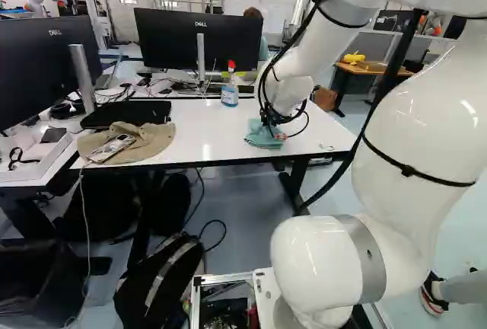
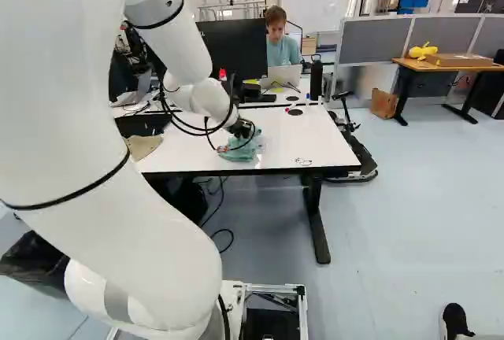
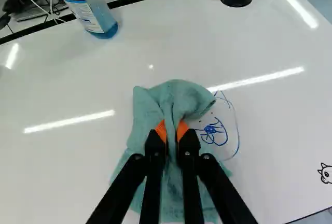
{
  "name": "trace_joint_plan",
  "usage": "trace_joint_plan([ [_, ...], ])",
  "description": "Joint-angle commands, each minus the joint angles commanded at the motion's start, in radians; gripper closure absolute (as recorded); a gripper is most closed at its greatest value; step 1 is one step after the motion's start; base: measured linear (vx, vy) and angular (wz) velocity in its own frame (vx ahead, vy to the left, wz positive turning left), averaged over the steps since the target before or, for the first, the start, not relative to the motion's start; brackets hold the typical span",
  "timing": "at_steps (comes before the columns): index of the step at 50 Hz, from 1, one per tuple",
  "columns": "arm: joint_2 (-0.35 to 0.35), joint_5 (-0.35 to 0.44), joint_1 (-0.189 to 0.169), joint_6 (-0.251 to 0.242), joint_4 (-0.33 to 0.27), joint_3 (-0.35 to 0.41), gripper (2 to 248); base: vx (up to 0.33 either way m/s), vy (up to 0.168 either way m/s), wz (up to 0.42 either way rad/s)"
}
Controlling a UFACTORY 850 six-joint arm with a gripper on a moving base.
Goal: Clean the table with the green towel
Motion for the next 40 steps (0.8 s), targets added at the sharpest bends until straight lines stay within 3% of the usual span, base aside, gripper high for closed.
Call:
trace_joint_plan([
  [40,-0.017,-0.024,0.0,0.0,0.0,-0.004,208,0.0,0.0,0.0],
])
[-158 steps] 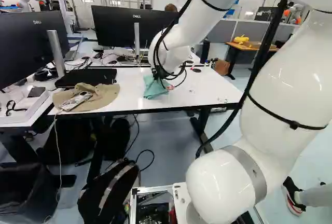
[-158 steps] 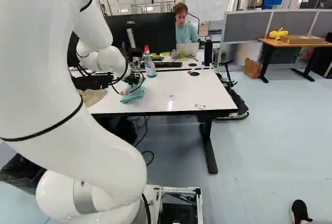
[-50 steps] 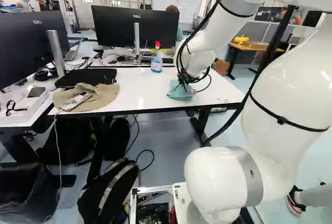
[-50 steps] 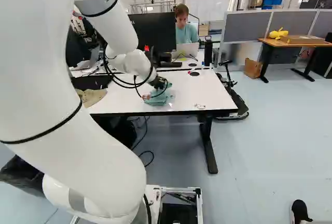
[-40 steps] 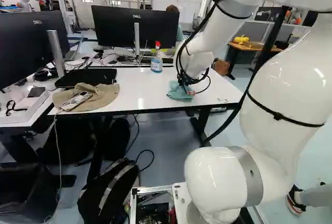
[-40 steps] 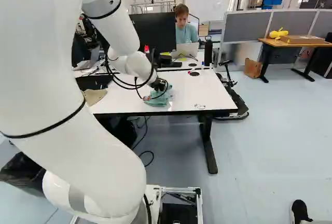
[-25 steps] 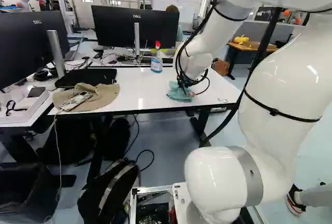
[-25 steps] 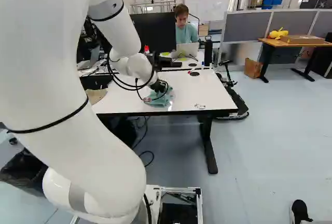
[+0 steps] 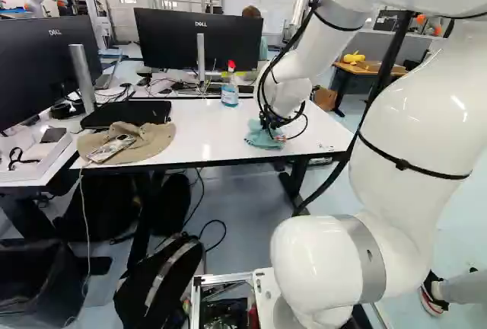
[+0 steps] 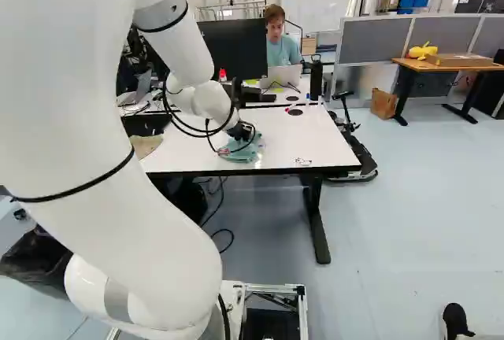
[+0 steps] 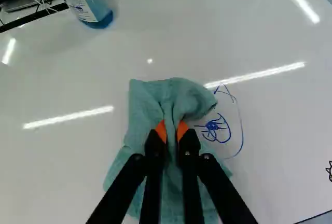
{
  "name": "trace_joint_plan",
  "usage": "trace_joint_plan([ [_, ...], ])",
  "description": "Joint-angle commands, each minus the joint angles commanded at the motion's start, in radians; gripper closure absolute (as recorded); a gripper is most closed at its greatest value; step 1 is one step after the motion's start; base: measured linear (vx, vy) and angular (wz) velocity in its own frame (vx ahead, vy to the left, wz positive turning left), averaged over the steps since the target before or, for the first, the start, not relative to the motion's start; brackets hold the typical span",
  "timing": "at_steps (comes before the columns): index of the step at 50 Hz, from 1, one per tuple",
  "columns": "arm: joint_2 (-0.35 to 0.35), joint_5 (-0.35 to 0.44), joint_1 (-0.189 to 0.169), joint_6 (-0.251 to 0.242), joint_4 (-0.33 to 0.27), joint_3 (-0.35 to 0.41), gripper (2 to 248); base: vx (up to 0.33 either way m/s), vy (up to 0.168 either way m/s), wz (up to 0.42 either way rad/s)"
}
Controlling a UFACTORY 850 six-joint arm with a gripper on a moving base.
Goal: Clean the table with the green towel
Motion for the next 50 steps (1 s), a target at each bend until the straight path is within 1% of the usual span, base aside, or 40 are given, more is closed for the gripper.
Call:
trace_joint_plan([
  [15,0.0,-0.042,0.0,0.0,0.0,0.0,208,0.0,0.0,0.0],
  [50,-0.001,-0.042,-0.002,0.0,0.0,-0.001,208,0.0,0.0,0.0],
])
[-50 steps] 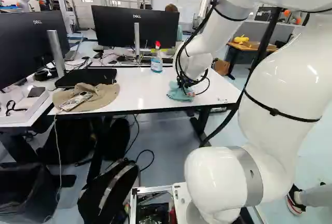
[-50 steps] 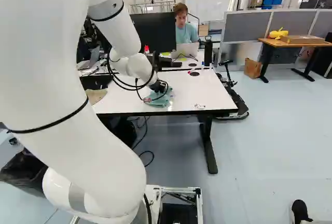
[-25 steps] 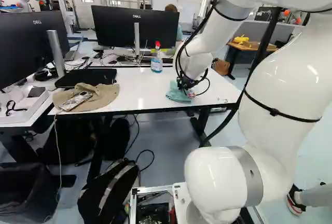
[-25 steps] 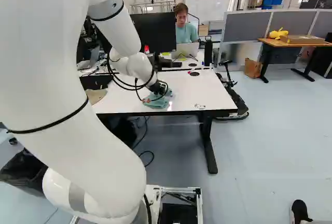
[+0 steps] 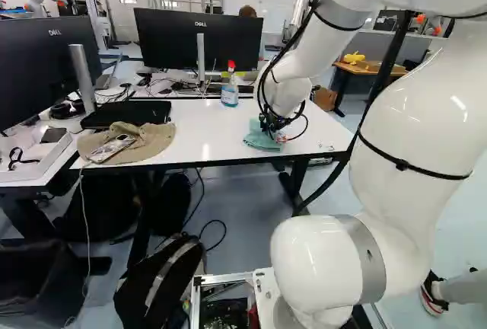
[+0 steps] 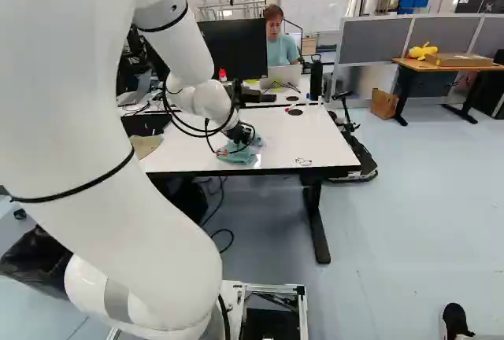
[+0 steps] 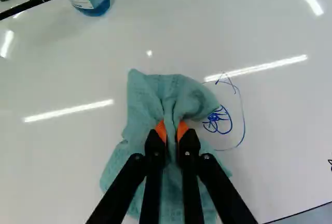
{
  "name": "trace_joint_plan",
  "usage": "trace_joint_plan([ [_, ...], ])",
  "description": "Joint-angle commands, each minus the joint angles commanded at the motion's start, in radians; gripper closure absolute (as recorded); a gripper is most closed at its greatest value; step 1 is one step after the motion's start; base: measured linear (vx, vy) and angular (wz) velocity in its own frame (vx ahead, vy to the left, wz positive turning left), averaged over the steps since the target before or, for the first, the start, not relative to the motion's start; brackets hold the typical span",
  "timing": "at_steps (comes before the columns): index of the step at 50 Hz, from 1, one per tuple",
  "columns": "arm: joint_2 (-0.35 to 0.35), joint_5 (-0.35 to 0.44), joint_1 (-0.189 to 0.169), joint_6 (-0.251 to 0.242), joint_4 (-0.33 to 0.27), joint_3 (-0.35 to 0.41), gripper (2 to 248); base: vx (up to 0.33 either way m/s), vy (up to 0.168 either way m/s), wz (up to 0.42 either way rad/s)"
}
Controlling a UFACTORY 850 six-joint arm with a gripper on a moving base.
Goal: Clean the table with the green towel
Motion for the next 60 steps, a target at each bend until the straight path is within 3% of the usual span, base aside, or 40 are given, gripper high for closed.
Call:
trace_joint_plan([
  [60,-0.13,0.0,-0.192,0.0,0.0,-0.144,208,0.0,0.0,0.0],
])
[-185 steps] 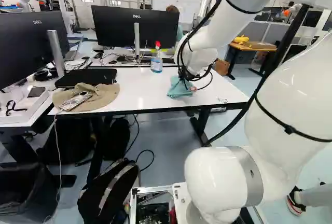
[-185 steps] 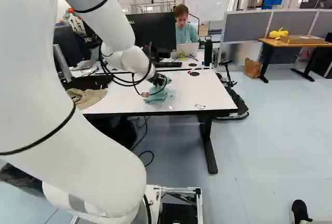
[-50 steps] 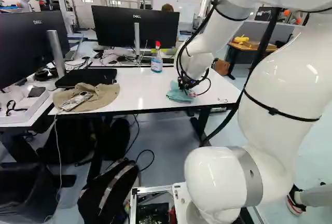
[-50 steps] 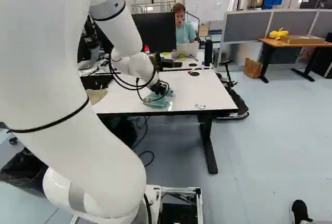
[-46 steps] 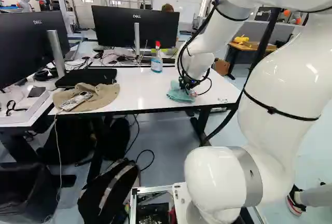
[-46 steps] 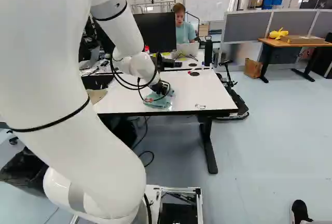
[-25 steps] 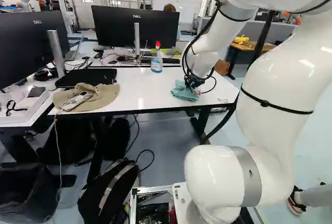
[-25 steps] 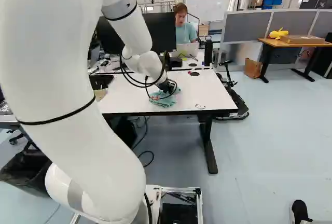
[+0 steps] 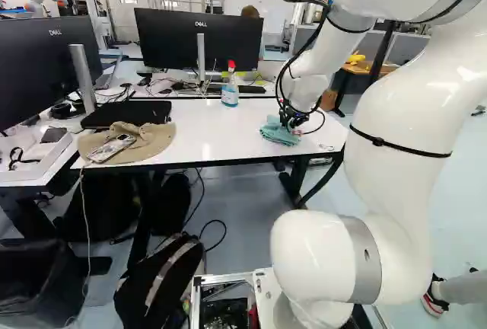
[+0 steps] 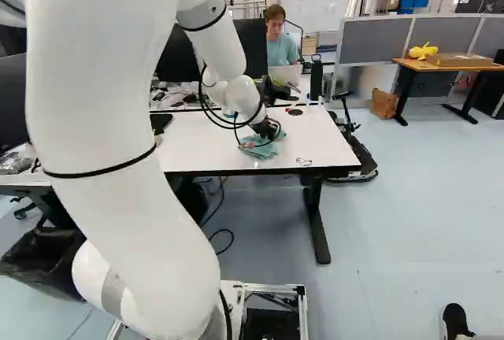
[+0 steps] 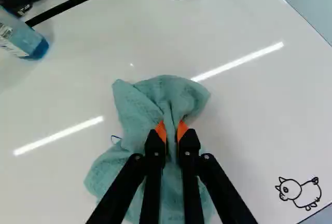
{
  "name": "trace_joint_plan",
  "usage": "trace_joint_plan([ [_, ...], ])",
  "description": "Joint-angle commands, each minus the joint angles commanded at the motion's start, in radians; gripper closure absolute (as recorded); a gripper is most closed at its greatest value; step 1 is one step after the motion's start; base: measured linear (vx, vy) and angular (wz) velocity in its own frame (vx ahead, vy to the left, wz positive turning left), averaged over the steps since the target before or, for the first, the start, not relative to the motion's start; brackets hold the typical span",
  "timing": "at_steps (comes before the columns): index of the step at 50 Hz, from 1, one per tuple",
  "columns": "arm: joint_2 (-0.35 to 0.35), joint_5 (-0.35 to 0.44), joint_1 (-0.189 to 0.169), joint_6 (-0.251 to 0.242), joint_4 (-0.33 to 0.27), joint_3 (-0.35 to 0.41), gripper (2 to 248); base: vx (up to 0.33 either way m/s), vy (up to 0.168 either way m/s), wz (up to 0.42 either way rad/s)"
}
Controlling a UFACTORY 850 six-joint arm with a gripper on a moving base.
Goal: Clean the table with the green towel
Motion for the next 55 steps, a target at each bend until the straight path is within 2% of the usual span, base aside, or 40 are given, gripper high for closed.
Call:
trace_joint_plan([
  [9,0.013,0.0,-0.024,0.0,0.0,0.015,208,0.0,0.0,0.0],
  [27,0.094,0.0,-0.032,0.0,0.0,0.106,208,0.0,0.0,0.0],
  [45,0.187,0.0,-0.032,0.0,0.0,0.204,208,0.0,0.0,0.0],
  [55,0.212,0.0,-0.006,0.0,0.0,0.229,208,0.0,0.0,0.0],
])
